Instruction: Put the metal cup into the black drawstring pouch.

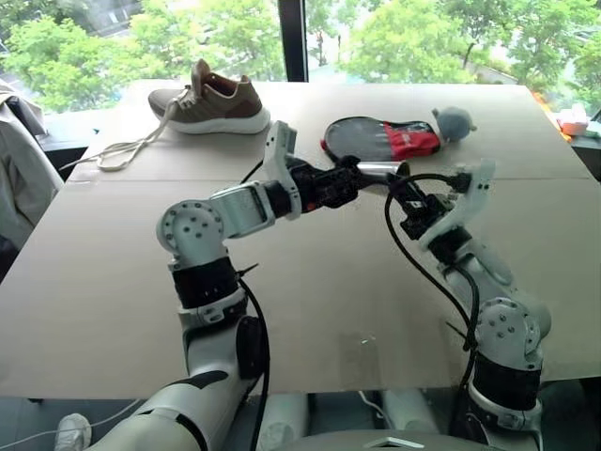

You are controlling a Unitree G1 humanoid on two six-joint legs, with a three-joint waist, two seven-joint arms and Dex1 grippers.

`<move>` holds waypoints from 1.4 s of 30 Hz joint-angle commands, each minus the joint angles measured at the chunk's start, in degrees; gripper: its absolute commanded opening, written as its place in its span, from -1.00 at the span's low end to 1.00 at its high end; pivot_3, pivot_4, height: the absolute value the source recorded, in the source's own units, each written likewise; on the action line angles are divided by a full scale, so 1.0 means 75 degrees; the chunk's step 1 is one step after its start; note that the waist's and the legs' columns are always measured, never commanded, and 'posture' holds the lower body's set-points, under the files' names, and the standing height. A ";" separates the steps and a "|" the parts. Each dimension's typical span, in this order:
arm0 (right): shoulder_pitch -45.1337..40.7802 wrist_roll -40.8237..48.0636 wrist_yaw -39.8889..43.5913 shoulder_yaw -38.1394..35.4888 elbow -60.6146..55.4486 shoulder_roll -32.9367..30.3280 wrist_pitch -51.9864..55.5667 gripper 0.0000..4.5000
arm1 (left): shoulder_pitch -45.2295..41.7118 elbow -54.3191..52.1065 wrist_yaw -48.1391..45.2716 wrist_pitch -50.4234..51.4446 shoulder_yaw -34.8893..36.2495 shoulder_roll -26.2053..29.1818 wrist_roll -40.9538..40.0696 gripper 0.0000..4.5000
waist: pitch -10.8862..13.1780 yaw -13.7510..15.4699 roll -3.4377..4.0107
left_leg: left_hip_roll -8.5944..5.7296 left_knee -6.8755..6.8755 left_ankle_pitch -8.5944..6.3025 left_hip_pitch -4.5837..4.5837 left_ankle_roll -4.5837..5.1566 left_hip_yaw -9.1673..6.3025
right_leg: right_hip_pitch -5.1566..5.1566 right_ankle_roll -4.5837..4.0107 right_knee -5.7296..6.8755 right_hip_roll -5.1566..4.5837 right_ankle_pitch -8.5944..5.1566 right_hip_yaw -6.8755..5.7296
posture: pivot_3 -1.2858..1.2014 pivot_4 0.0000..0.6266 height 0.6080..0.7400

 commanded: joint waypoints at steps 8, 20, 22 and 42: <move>-0.0515 0.1749 -0.0550 -0.0617 0.0138 0.0172 -0.0132 -0.98 | -0.0126 0.0626 -0.0634 -0.0622 -0.0083 0.0651 -0.0154 -1.00 | 0.0002 -0.0028 0.0003 | -0.0016 -0.0002 0.0000 0.0002 0.0001 0.0004 | -0.0001 0.0000 -0.0001 0.0002 0.0000 -0.0001 | 0.03 -0.52 1.00; -0.0595 0.1928 -0.0435 -0.0285 0.0301 -0.0080 -0.0513 -0.98 | -0.0146 0.1604 -0.1251 -0.1507 -0.0415 0.0761 -0.0145 -1.00 | 0.0003 -0.0032 0.0004 | -0.0017 -0.0011 0.0000 -0.0002 0.0001 0.0003 | -0.0003 0.0000 -0.0007 -0.0001 0.0000 -0.0001 | 0.03 -0.52 1.00; -0.0506 0.1794 -0.0328 -0.0095 0.0275 -0.0202 -0.0551 -0.98 | -0.0173 0.1676 -0.1240 -0.1498 -0.0418 0.0738 -0.0165 -1.00 | 0.0003 -0.0036 0.0004 | -0.0017 -0.0012 0.0000 -0.0002 0.0001 0.0002 | -0.0004 0.0000 -0.0007 -0.0001 0.0000 -0.0001 | 0.03 -0.52 1.00; -0.0224 -0.0491 0.0466 0.1286 0.0903 -0.0733 -0.1816 -0.98 | -0.0440 0.1961 -0.0492 -0.0925 0.0119 0.0102 -0.1274 -1.00 | 0.0004 -0.0035 0.0001 | -0.0020 -0.0011 0.0000 -0.0003 0.0001 0.0003 | -0.0004 0.0003 -0.0008 0.0000 -0.0001 -0.0001 | 0.03 -0.52 1.00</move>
